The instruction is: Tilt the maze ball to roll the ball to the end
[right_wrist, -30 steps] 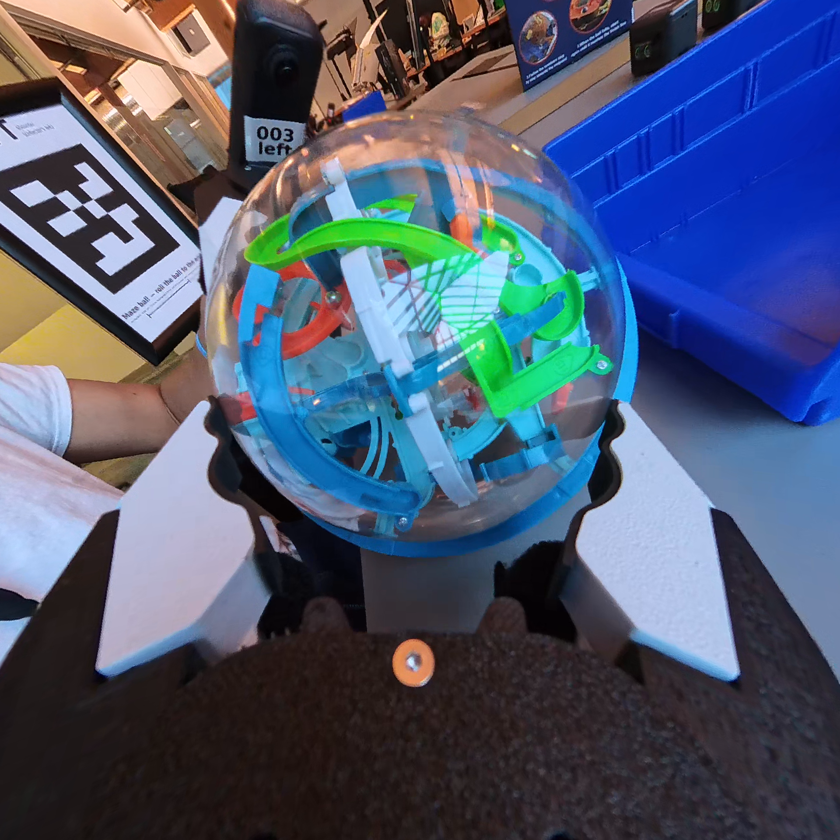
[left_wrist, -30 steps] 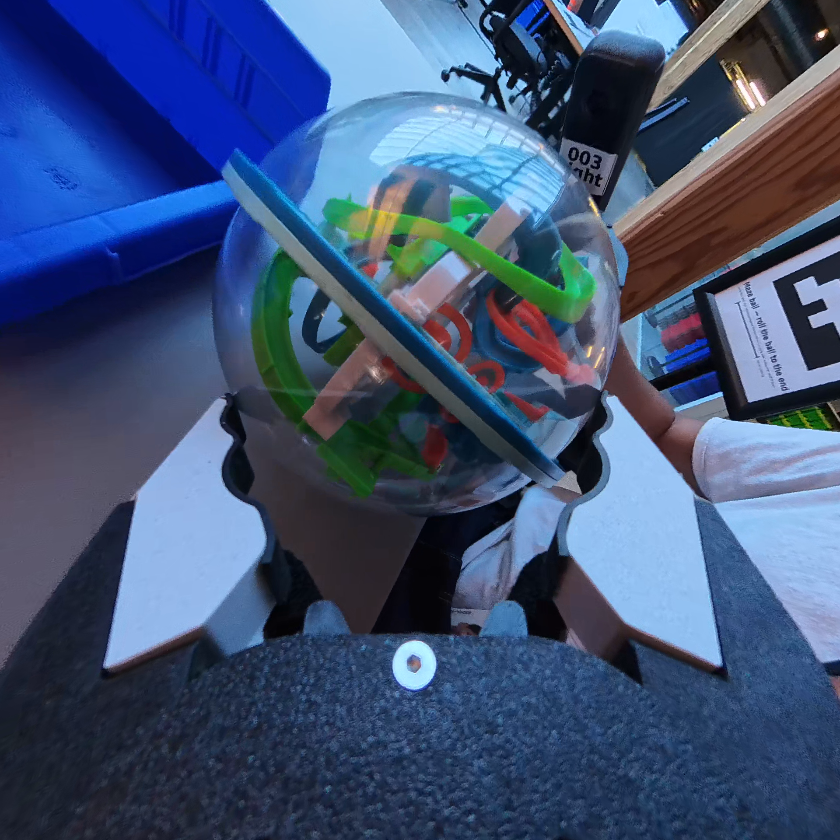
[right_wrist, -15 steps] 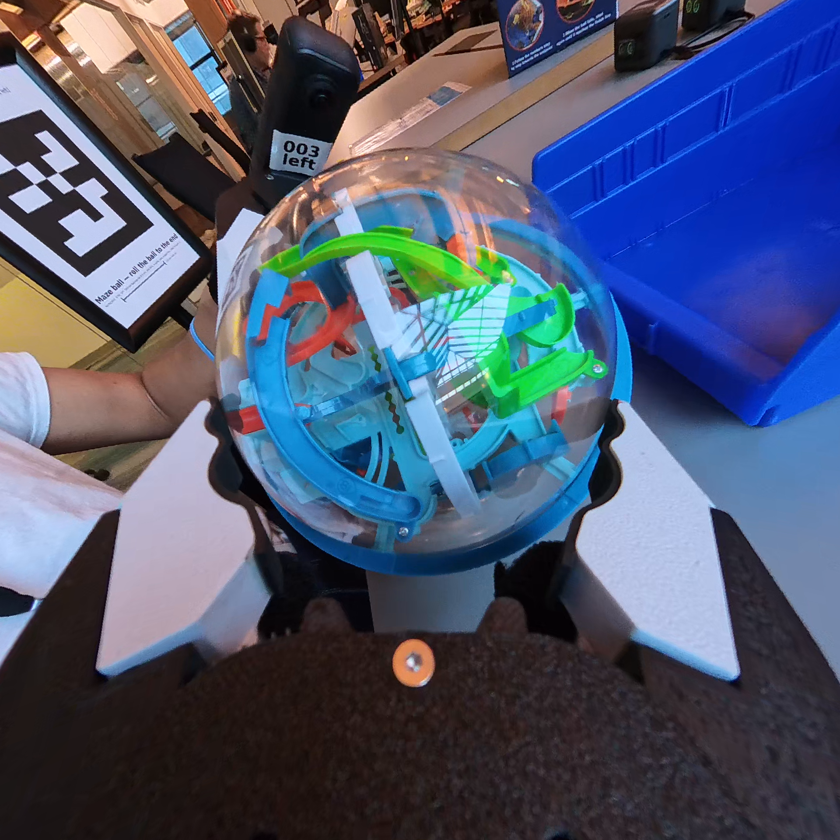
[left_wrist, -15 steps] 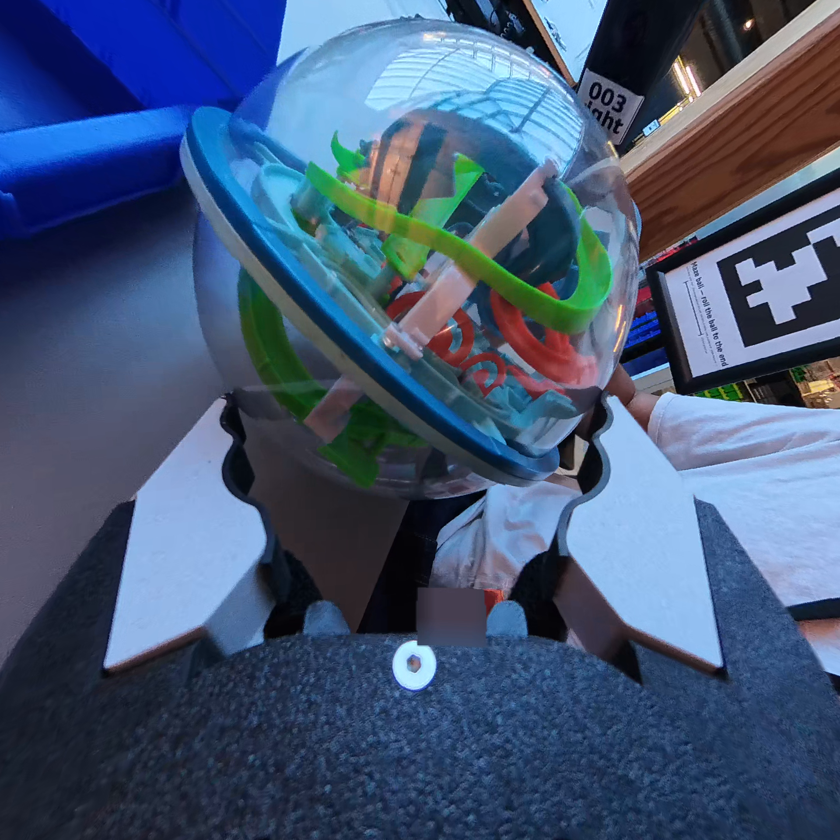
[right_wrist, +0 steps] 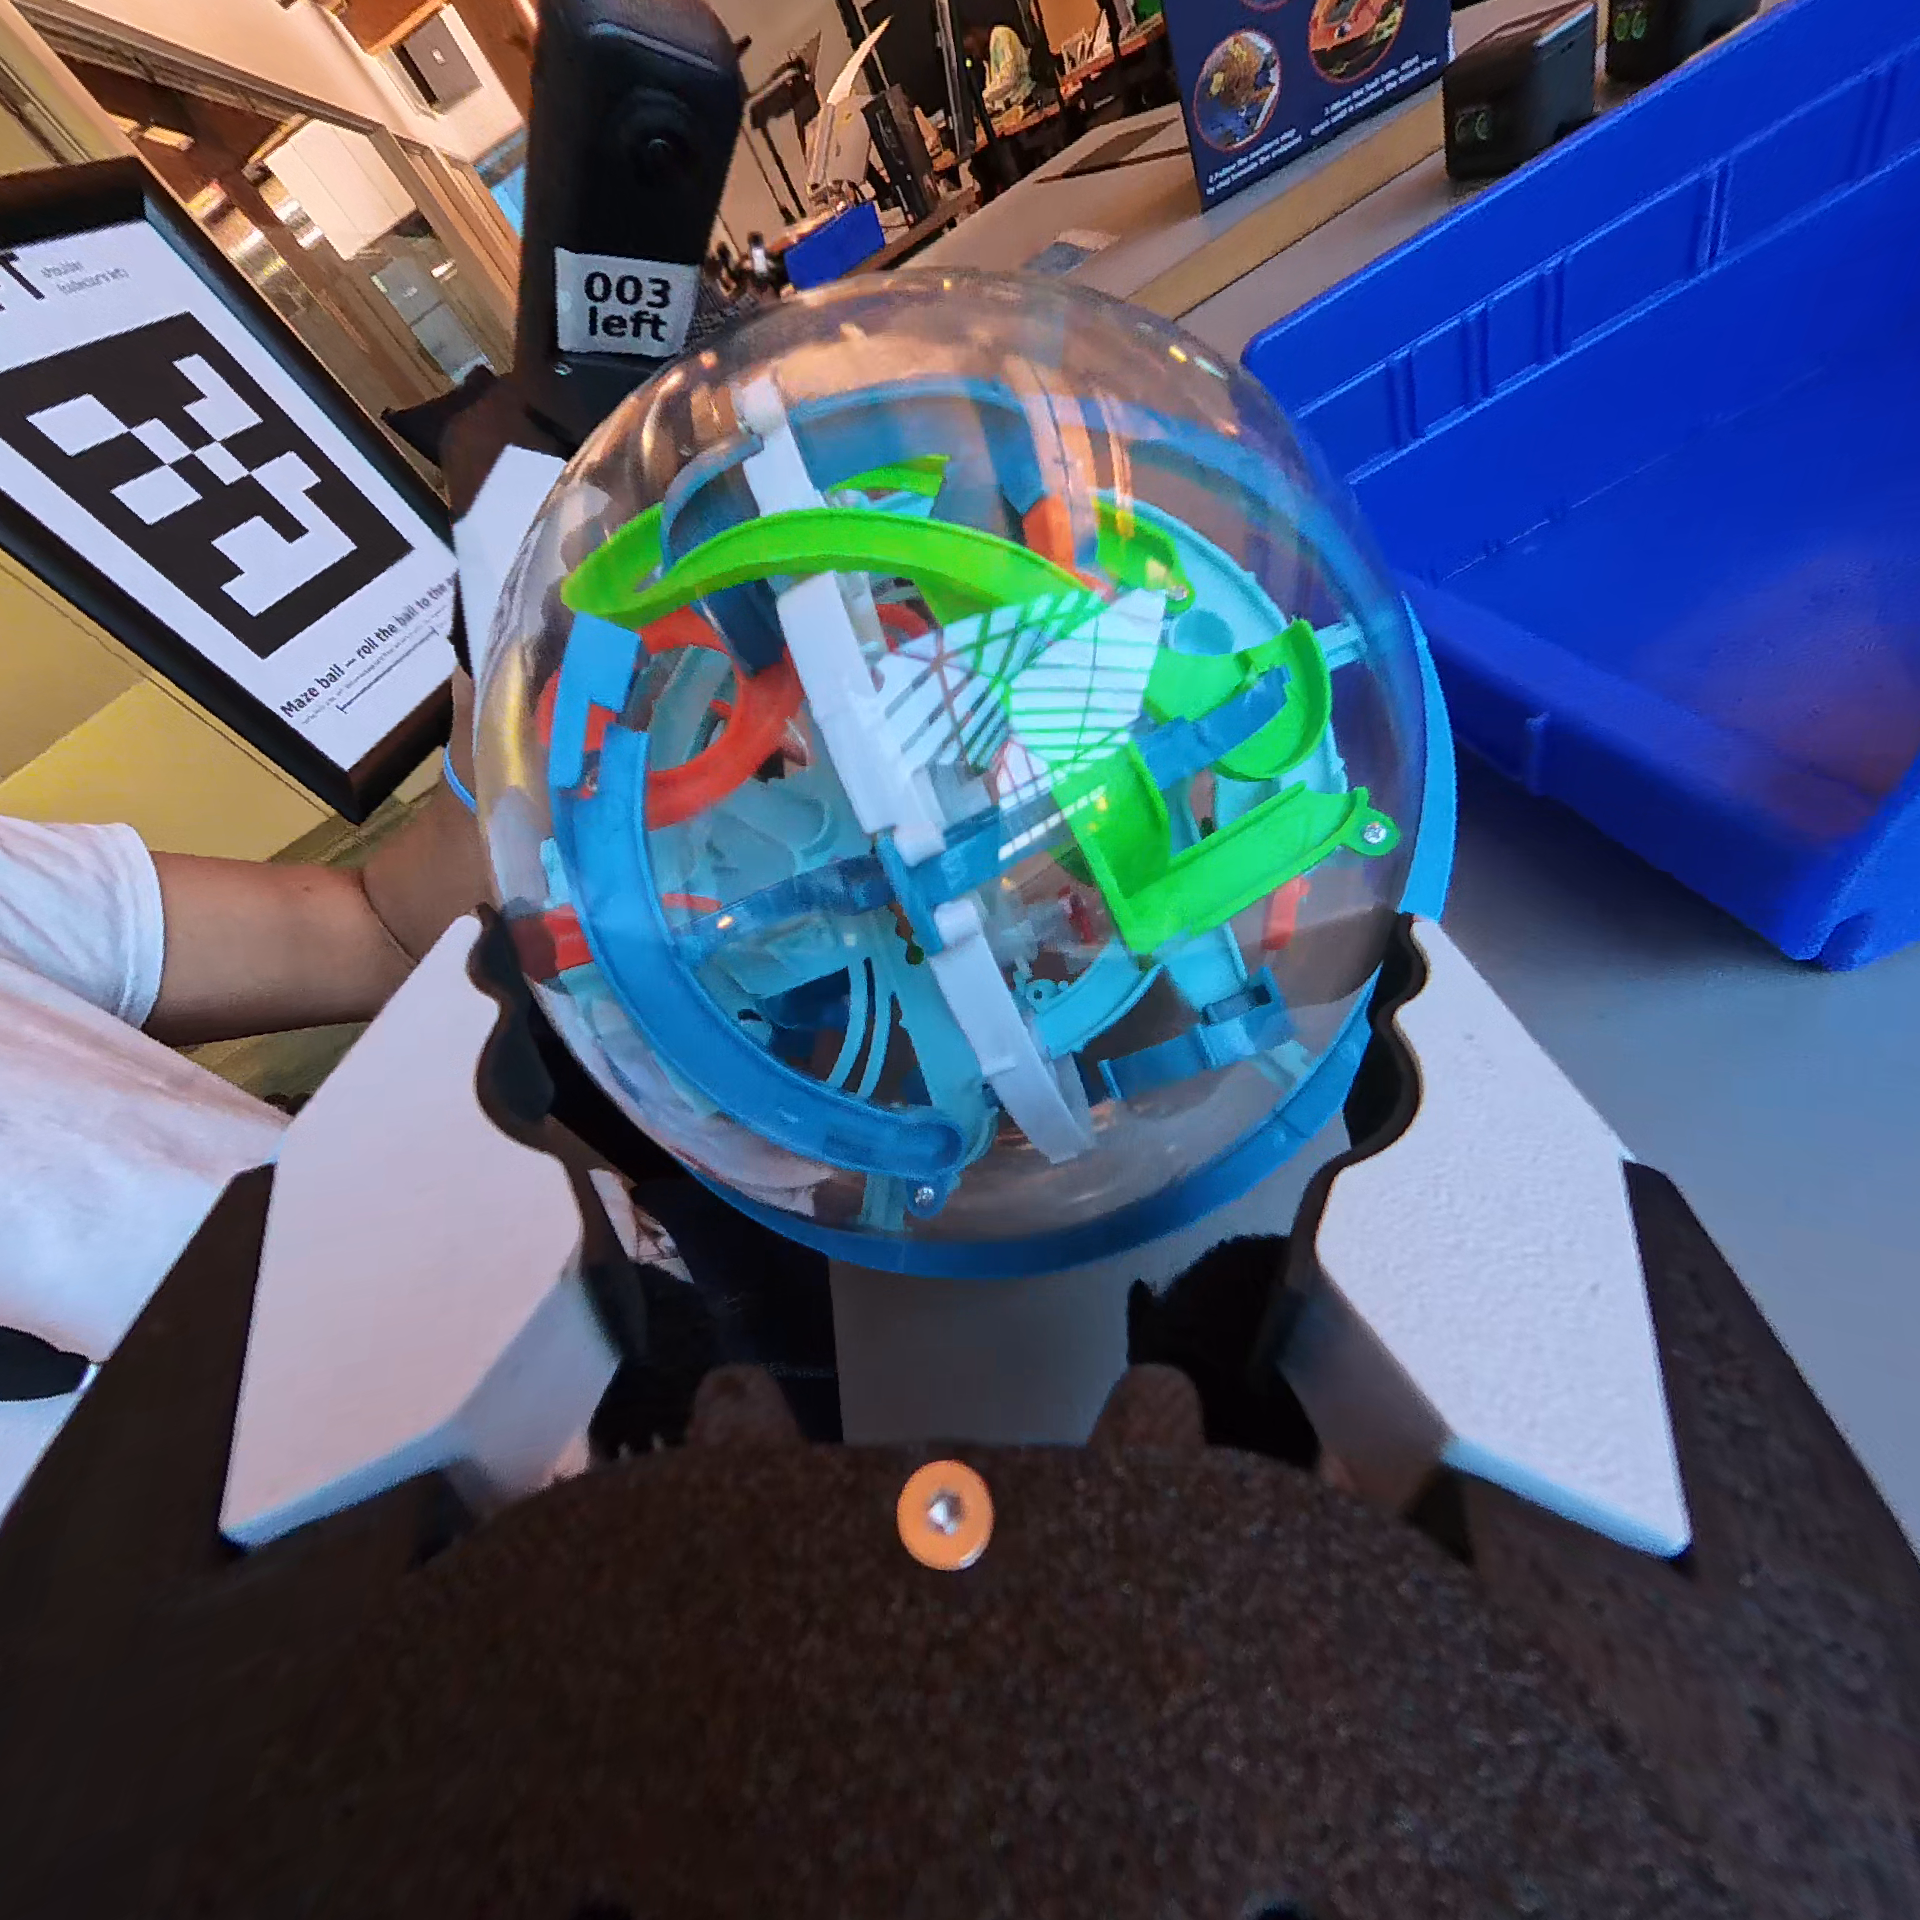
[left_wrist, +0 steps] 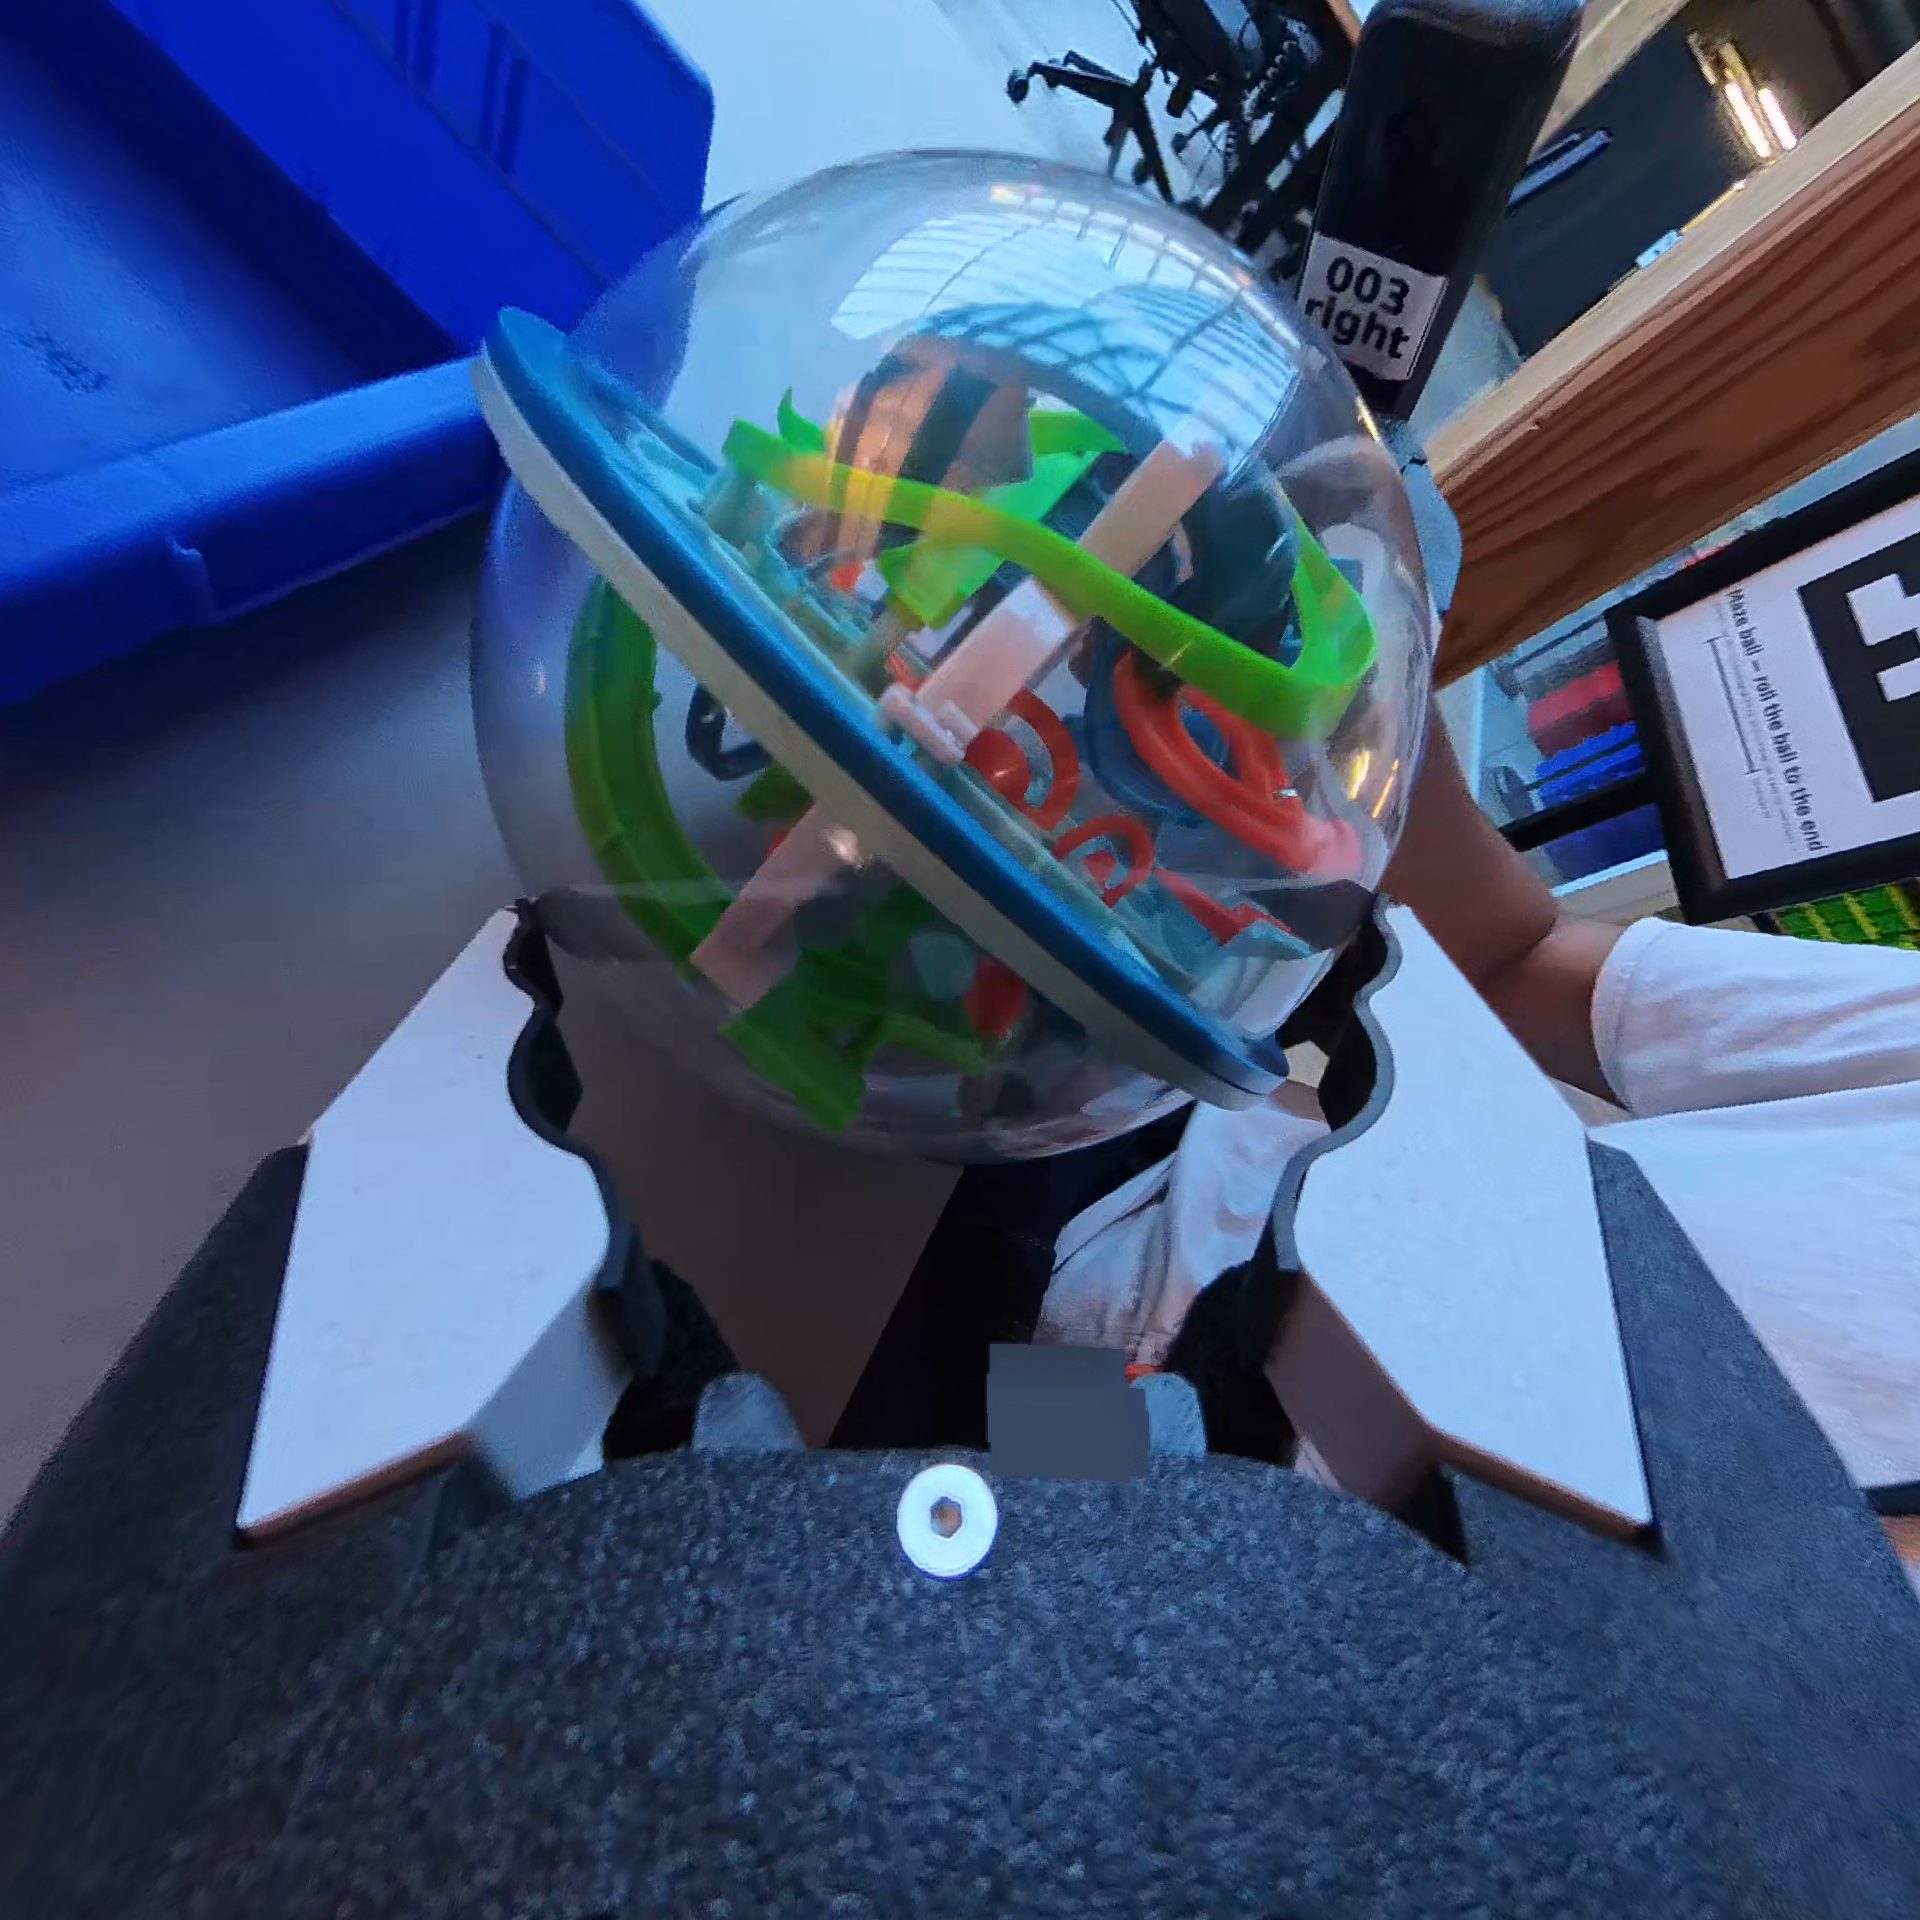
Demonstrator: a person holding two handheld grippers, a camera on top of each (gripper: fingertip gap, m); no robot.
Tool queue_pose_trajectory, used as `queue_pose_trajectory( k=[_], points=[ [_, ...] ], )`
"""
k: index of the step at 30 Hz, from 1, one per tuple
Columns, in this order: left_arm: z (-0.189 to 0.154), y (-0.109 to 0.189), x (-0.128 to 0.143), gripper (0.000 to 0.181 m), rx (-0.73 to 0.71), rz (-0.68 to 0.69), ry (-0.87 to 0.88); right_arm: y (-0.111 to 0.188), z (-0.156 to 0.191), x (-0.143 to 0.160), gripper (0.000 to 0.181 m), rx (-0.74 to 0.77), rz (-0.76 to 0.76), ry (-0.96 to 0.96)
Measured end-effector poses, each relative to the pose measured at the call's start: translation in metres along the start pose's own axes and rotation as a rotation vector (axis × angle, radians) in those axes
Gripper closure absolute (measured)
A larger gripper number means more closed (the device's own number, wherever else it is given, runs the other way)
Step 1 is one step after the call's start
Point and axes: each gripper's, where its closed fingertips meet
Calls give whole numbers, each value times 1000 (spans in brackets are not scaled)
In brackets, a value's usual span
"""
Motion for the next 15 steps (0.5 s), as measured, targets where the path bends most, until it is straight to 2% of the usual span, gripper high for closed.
queue_pose_trajectory(
  k=[7, 15],
  points=[
    [3, 5, -7, 37, -54, -34, -26, -5, -2, 3, 28, -31, -23, -38],
    [3, 3, -3, 37, 21, -33, 66, -3, -1, -2, 28, -2, -1, -86]
  ],
)
Point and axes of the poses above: each gripper's, where its closed fingertips meet, y back along the fingers, x out of its underside, z = x × y across the jaws, and after that the axes turned 1 degree about -x, right-handed
